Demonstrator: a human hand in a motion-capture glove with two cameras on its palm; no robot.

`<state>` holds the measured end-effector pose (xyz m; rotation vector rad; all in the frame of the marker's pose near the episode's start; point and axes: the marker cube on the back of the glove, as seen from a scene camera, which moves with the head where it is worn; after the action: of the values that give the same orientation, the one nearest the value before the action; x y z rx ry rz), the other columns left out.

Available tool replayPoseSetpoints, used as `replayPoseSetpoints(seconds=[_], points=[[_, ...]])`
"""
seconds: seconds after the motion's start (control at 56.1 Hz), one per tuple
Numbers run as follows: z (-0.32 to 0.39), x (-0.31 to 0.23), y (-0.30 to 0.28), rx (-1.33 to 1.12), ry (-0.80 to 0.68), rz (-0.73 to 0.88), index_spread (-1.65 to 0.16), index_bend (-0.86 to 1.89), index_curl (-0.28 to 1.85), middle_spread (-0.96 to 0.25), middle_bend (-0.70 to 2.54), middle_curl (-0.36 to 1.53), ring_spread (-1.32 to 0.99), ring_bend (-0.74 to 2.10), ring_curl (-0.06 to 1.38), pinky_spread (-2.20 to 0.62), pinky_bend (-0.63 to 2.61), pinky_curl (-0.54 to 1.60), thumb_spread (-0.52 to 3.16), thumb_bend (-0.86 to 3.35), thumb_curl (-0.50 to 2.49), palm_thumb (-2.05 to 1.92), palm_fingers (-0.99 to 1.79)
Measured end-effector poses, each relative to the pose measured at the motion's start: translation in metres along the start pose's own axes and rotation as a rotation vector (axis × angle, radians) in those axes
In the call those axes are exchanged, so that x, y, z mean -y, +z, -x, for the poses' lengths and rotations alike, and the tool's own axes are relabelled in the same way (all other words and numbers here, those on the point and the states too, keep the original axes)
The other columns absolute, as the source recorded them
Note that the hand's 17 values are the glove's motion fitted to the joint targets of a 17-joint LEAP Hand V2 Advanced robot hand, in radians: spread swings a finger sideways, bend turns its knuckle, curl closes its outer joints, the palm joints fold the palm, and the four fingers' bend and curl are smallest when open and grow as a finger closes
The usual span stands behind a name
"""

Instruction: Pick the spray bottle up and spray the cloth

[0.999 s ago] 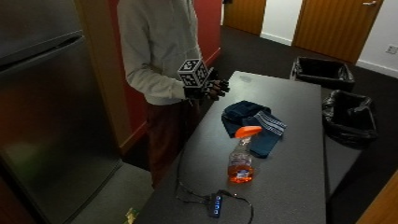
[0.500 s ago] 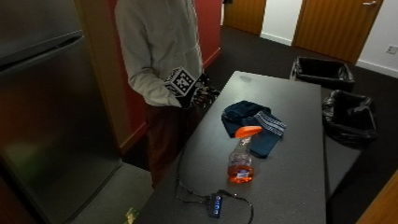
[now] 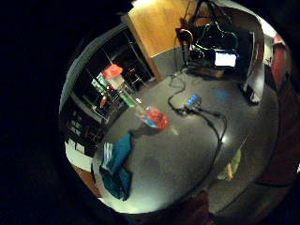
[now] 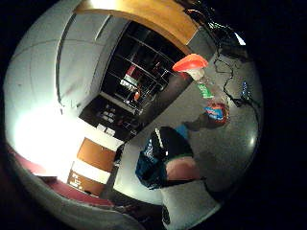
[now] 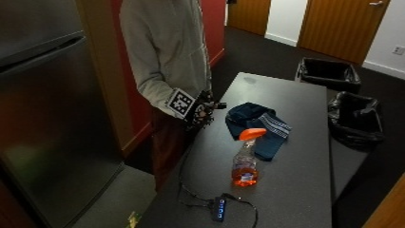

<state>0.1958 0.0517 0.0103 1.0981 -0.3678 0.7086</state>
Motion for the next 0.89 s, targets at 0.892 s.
replayPoseSetpoints(seconds=[0.892], points=[[-0.037, 0.025, 0.086, 0.066, 0.343, -0.031, -0.18, 0.13, 0.24, 0.01, 0.29, 0.37, 0.04, 0.33, 0.3, 0.14, 0.3, 0.35, 0.93, -0.03, 0.38, 0.63, 0.23]])
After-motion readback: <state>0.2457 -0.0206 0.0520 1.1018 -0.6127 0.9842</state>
